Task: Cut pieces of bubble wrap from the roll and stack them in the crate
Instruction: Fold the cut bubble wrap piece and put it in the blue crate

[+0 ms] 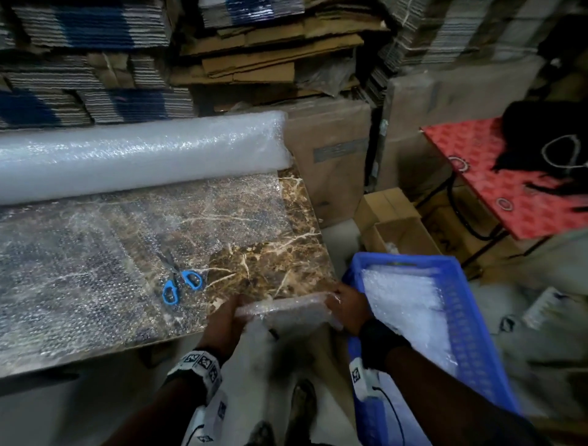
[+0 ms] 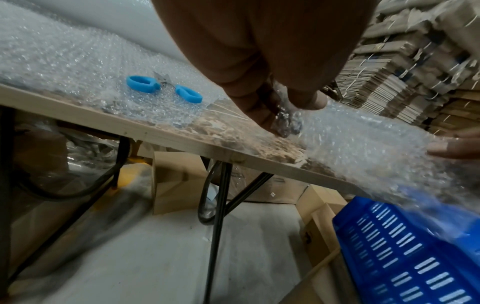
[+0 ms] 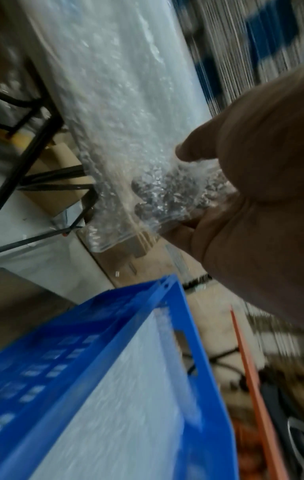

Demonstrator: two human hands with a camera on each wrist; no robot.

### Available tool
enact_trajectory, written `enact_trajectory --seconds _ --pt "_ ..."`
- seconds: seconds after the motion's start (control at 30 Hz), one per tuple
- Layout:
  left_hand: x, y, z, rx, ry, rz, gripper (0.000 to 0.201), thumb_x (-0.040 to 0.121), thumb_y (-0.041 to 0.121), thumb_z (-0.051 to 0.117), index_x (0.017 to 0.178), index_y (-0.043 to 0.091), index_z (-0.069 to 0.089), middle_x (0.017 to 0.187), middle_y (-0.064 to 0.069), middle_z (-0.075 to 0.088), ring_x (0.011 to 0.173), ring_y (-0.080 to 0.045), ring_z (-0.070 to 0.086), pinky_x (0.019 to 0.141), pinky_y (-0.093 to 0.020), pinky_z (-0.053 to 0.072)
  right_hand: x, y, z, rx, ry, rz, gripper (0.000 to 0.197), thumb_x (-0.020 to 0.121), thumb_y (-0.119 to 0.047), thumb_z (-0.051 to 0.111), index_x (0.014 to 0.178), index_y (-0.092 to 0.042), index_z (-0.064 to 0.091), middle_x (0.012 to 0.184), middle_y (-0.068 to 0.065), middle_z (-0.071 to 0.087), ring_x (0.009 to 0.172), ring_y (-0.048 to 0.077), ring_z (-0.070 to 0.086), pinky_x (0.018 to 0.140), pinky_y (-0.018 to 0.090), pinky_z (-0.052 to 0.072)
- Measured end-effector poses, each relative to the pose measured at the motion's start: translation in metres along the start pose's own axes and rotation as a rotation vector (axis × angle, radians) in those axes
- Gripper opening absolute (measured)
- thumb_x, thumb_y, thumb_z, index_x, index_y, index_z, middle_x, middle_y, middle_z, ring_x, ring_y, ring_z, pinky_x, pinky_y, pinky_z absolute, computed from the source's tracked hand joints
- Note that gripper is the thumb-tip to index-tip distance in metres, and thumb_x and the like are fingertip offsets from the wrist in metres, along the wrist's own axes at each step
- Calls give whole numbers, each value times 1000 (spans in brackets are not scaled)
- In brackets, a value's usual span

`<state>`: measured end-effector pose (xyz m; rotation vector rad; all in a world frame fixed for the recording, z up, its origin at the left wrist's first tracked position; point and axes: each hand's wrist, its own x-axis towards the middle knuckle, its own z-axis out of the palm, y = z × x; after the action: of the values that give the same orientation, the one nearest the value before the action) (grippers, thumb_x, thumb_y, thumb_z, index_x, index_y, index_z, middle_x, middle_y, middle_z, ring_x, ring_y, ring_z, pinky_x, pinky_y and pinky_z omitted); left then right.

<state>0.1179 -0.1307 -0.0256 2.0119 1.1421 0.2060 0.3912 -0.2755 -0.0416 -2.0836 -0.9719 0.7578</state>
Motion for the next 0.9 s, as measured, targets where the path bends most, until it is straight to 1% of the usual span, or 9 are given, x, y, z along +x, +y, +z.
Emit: enact_trajectory --seconds 0.07,0.2,0.27,0.33,0.43,0.6,0.73,0.8,0.9 --pt "-7 5 1 -72 -27 13 39 91 14 65 127 17 52 107 1 63 87 -13 60 72 -13 38 -21 5 -7 63 85 117 30 84 -30 74 104 -8 70 95 2 67 90 16 61 74 18 41" --pt "-18 -3 19 -111 -63 42 31 91 19 65 118 24 51 83 -1 68 72 -16 67 63 -28 48 -64 28 -9 201 224 253 26 68 -41 76 81 -20 67 80 3 68 76 19 62 75 37 54" --pt "-27 -6 31 -142 -92 41 33 93 19 62 122 24 49 83 -2 67 68 -15 67 60 -33 52 -88 33 -10 272 259 294 28 70 -19 86 86 -19 64 83 6 66 76 19 60 74 34 53" --pt "-38 -5 45 -174 -149 24 33 95 21 57 125 24 43 81 -3 68 64 -17 67 57 -38 55 -113 41 -14 337 283 324 39 71 5 82 95 -13 59 87 8 61 75 16 56 69 26 53" --pt "-51 6 60 -189 -201 40 24 94 34 56 107 28 37 81 -6 67 65 -26 66 62 -44 56 -146 53 -22 415 326 414 48 73 16 75 97 -17 51 86 13 55 70 18 54 57 23 52" --pt "-64 38 86 -158 -331 103 24 95 20 57 102 22 35 77 -8 63 64 -21 63 62 -41 54 -184 74 -49 450 486 582 44 82 12 68 95 -17 37 85 22 61 56 25 61 45 29 46" --pt "-70 67 116 -128 -355 286 10 89 24 52 91 20 44 75 -1 54 65 -8 51 59 -21 37 -203 98 -74 311 542 606 36 86 11 63 74 -15 40 71 17 57 43 12 60 37 22 40" --pt "-72 85 133 -87 -365 335 7 84 23 50 90 20 47 72 5 50 62 -9 47 57 -20 32 -209 115 -88 219 555 603 35 83 6 68 65 -17 47 71 19 61 49 17 64 42 26 46" --pt "-76 111 163 -19 -432 315 13 90 12 54 95 23 49 75 8 56 66 -12 53 64 -25 35 -212 139 -109 5 485 626 27 73 -2 70 63 -22 56 74 4 66 69 23 64 66 34 51"
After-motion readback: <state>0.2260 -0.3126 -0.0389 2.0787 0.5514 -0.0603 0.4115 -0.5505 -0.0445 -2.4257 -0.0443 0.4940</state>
